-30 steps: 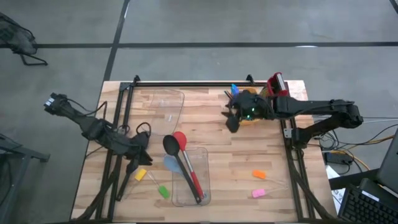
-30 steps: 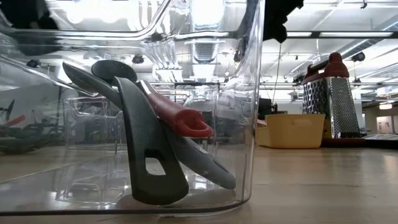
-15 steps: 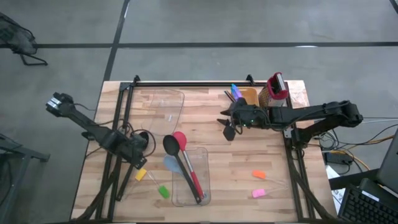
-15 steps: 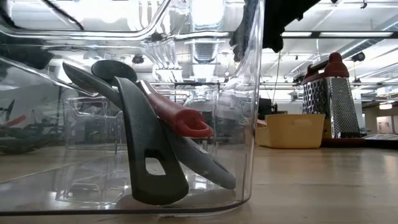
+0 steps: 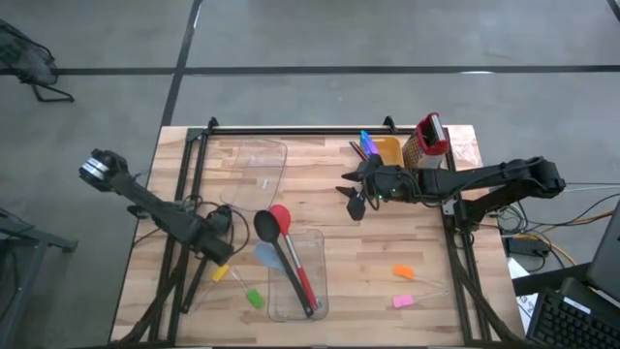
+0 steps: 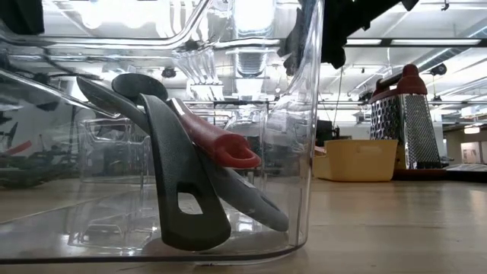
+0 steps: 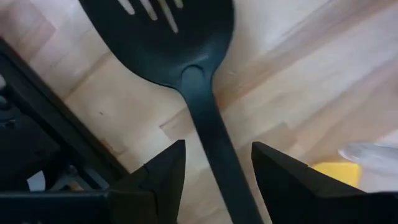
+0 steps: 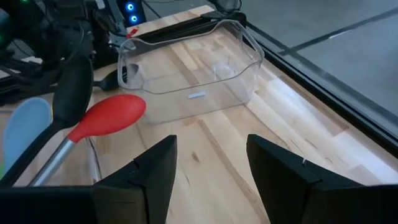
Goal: Pick & Place Kitchen Items
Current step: Put the black serving spoon into the bottom transparent bin
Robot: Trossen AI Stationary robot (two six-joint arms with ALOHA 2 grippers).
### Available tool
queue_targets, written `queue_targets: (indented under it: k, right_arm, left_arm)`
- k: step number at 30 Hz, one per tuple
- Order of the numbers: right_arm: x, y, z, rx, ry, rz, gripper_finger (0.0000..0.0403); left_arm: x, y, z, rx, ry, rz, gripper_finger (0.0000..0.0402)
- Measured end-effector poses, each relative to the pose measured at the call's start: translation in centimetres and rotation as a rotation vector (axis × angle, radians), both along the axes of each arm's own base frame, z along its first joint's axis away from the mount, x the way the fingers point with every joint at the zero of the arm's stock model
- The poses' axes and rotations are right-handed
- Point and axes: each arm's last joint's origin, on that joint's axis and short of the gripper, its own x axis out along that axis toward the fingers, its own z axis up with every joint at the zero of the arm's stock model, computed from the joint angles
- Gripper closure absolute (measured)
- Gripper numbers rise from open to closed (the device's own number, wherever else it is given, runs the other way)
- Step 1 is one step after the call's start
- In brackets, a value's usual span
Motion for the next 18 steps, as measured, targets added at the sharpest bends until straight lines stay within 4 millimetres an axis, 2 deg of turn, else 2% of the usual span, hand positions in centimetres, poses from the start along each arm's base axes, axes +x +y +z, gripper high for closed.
queue_targets:
  k: [5, 11, 18]
  right_arm:
    - [0.0, 0.0, 0.0, -0.003, 0.002, 0.002, 0.0220]
    - [0.0, 0.0, 0.0, -0.006, 0.003, 0.005, 0.0239]
    - [0.0, 0.0, 0.0, -0.006, 0.003, 0.004, 0.0259]
  left_arm:
    - [0.5, -0.3, -1.2, 0.034, 0.070, -0.019, 0.0214]
    - [1.2, -0.8, -2.2, 0.012, 0.066, -0.079, 0.0228]
    - [1.5, -1.0, -2.4, -0.007, 0.050, -0.084, 0.0296]
